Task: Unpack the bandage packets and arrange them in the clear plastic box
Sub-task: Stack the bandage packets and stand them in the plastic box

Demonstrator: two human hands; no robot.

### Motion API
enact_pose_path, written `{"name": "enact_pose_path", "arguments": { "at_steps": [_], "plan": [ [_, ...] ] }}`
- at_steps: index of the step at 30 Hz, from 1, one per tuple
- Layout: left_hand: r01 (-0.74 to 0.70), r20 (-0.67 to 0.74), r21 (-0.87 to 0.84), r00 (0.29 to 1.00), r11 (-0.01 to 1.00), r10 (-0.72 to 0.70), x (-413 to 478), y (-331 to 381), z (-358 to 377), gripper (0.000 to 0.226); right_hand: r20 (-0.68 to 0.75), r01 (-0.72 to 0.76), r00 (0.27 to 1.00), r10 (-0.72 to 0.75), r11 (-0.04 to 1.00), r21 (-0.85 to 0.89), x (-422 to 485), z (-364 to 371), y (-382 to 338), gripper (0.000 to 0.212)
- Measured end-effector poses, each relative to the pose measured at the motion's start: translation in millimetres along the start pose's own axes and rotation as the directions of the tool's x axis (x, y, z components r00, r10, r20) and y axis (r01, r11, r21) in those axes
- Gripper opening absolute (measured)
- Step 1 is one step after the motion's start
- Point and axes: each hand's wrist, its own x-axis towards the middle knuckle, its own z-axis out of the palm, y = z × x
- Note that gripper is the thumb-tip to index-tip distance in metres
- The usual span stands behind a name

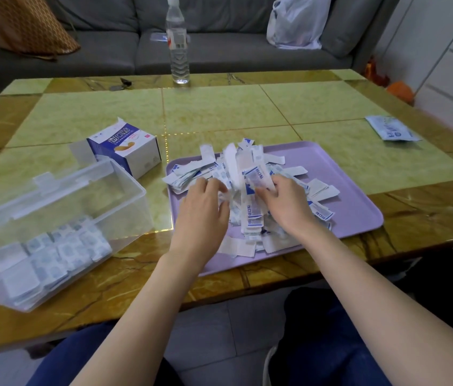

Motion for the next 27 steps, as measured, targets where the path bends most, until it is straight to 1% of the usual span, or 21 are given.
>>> {"name": "enact_pose_path", "arguments": {
  "at_steps": [2, 5, 7, 9, 11, 13, 15, 16, 18, 19, 20, 22, 24, 25, 27],
  "plan": [
    [-0.024, -0.064, -0.046, 0.998, 0.999, 0.021, 1, 0, -2, 0.024, -0.112, 0.059, 0.992, -0.062, 0.998, -0.027, 0, -5, -1, 0.043],
    [-0.085, -0.170, -0.069, 0.983, 0.994, 0.072, 1, 1, -6, 0.031, -0.249, 0.155, 0.953, -0.170, 0.985, -0.077, 2, -10, -4, 0.032],
    [-0.128, -0.229, -0.086, 0.968, 0.988, 0.106, 0, 2, -8, 0.036, -0.287, 0.220, 0.923, -0.256, 0.964, -0.152, 2, -11, -6, 0.018],
    [-0.152, -0.274, -0.099, 0.954, 0.983, 0.120, -1, 5, -10, 0.044, -0.298, 0.283, 0.892, -0.339, 0.934, -0.217, 1, -11, -7, 0.013],
    [-0.162, -0.300, -0.071, 0.945, 0.984, 0.134, -2, 5, -12, 0.052, -0.284, 0.353, 0.865, -0.414, 0.904, -0.243, -1, -9, -9, 0.013],
    [-0.167, -0.289, -0.023, 0.945, 0.986, 0.154, -2, 4, -13, 0.060, -0.221, 0.432, 0.840, -0.495, 0.858, -0.278, -3, -6, -12, 0.015],
    [-0.163, -0.229, 0.011, 0.960, 0.986, 0.162, -1, 0, -12, 0.056, -0.103, 0.521, 0.812, -0.575, 0.792, -0.317, -4, -2, -13, 0.014],
    [-0.165, -0.190, 0.040, 0.967, 0.985, 0.170, -1, -3, -10, 0.048, -0.028, 0.559, 0.800, -0.599, 0.763, -0.325, -4, 1, -13, 0.012],
    [-0.152, -0.085, 0.120, 0.983, 0.981, 0.163, -3, -9, -8, 0.024, 0.124, 0.589, 0.802, -0.584, 0.740, -0.323, -7, 7, -12, 0.010],
    [-0.127, -0.007, 0.165, 0.992, 0.978, 0.130, -4, -13, -7, 0.016, 0.184, 0.584, 0.811, -0.556, 0.743, -0.326, -8, 10, -11, 0.013],
    [-0.097, 0.072, 0.215, 0.994, 0.972, 0.084, -5, -15, -6, 0.013, 0.226, 0.567, 0.824, -0.520, 0.753, -0.334, -8, 12, -9, 0.019],
    [-0.063, 0.174, 0.291, 0.985, 0.955, 0.012, -8, -19, -4, 0.013, 0.248, 0.505, 0.862, -0.442, 0.794, -0.340, -7, 14, -7, 0.030],
    [-0.037, 0.214, 0.281, 0.977, 0.959, -0.025, -9, -22, -3, 0.015, 0.228, 0.428, 0.901, -0.370, 0.846, -0.317, -6, 13, -5, 0.040],
    [-0.016, 0.223, 0.249, 0.974, 0.968, -0.041, -8, -24, -3, 0.018, 0.215, 0.390, 0.916, -0.337, 0.872, -0.296, -6, 12, -4, 0.041],
    [0.025, 0.230, 0.196, 0.971, 0.980, -0.071, -8, -26, -2, 0.018, 0.209, 0.347, 0.931, -0.301, 0.907, -0.239, -5, 10, -2, 0.032]
  ]
}}
